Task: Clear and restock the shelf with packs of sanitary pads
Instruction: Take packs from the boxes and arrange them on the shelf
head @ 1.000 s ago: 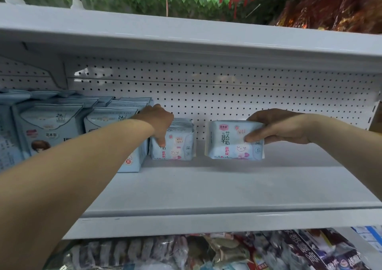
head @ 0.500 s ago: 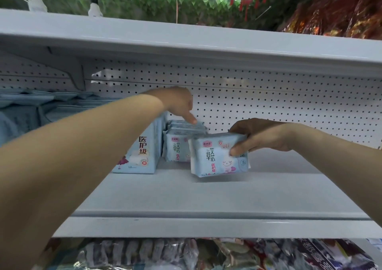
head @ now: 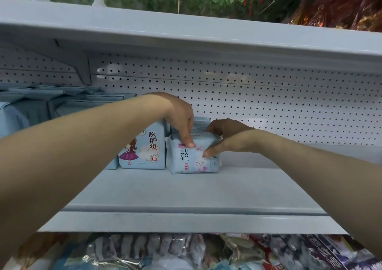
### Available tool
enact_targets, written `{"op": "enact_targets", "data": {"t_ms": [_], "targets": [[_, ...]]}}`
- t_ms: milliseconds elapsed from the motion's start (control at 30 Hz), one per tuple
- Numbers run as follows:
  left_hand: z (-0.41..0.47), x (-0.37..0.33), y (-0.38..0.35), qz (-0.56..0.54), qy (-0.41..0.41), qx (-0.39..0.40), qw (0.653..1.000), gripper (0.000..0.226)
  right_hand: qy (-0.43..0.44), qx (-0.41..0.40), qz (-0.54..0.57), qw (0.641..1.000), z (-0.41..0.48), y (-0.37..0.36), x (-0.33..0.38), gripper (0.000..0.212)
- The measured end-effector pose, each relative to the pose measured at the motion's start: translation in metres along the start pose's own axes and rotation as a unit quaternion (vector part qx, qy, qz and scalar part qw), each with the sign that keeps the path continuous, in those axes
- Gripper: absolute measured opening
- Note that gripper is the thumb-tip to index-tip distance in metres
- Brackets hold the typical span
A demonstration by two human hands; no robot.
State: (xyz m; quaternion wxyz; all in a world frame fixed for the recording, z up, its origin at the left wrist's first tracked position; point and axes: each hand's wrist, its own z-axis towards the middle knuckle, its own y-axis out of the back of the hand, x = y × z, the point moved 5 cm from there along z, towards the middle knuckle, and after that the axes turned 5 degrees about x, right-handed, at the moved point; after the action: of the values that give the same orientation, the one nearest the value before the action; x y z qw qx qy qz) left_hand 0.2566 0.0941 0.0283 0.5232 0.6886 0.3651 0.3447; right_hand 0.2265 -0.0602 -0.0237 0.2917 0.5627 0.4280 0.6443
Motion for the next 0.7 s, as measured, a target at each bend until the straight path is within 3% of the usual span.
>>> {"op": "enact_targets", "data": {"t_ms": [300, 700], "targets": [[0.016, -0.004, -0.012, 0.068, 0.014, 0.002, 0.998, 0.069, -0.031, -0.090, -0.153, 0.984, -0.004, 0.000, 0.013, 0.070], [0.004, -0.012, -0.008, 0.065, 0.038, -0.045, 0.996, 0.045, -0.062, -0.070, -0.227, 0.970, -0.013, 0.001, 0.024, 0.076]]}}
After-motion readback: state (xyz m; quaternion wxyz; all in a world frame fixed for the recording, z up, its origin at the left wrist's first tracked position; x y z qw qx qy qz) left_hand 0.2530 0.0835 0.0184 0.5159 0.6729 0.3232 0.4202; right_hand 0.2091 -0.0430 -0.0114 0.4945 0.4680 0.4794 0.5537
